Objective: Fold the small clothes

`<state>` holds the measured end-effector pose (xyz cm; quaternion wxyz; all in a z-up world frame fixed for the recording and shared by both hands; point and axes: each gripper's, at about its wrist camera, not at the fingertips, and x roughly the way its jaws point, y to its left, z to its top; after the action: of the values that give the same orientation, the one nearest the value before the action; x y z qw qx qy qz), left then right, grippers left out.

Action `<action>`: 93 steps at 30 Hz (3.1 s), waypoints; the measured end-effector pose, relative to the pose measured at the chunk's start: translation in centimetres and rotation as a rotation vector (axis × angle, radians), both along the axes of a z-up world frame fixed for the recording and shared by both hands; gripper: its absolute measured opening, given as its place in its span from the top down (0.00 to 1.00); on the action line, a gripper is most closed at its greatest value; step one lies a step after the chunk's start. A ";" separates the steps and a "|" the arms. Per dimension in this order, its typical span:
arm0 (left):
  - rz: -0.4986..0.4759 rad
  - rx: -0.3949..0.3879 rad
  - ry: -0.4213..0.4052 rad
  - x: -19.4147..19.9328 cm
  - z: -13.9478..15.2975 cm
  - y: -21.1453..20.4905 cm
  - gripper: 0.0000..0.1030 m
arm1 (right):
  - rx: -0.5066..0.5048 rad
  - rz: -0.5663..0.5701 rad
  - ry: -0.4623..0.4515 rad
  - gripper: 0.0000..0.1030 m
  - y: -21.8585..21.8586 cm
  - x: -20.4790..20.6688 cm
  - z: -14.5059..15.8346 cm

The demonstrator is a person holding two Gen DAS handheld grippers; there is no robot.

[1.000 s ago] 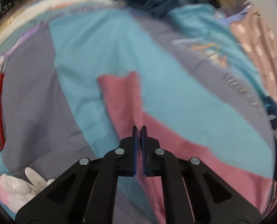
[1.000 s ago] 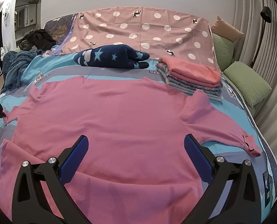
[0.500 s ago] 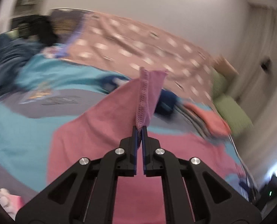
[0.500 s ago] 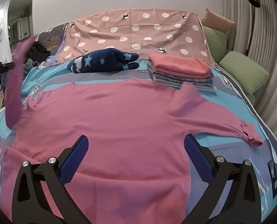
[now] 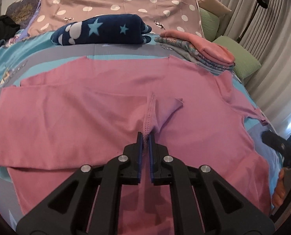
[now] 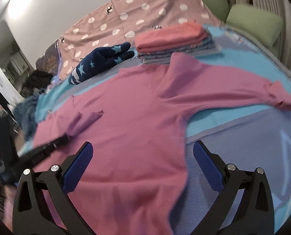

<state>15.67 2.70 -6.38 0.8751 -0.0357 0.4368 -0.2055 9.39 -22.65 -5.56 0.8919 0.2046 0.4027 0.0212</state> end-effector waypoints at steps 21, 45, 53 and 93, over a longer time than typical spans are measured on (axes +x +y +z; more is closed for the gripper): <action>-0.126 -0.115 0.004 -1.5 -1.5 -0.9 0.84 | 0.225 0.251 0.309 0.36 6.9 10.9 -2.5; -0.019 0.004 -0.162 -3.2 0.9 0.9 0.36 | 0.162 0.105 0.120 0.77 1.0 16.1 1.7; 0.151 0.026 -0.204 -2.7 2.0 6.1 0.32 | 0.161 0.177 0.206 0.56 -0.7 14.0 -3.7; 0.303 -0.308 -0.020 -2.2 -2.1 18.7 0.50 | -0.156 0.927 0.300 0.32 33.8 23.8 1.7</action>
<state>13.47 21.42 -8.44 0.8845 -0.2324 0.3810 -0.1361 33.22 11.12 -3.82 0.7334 -0.0627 0.5757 0.3560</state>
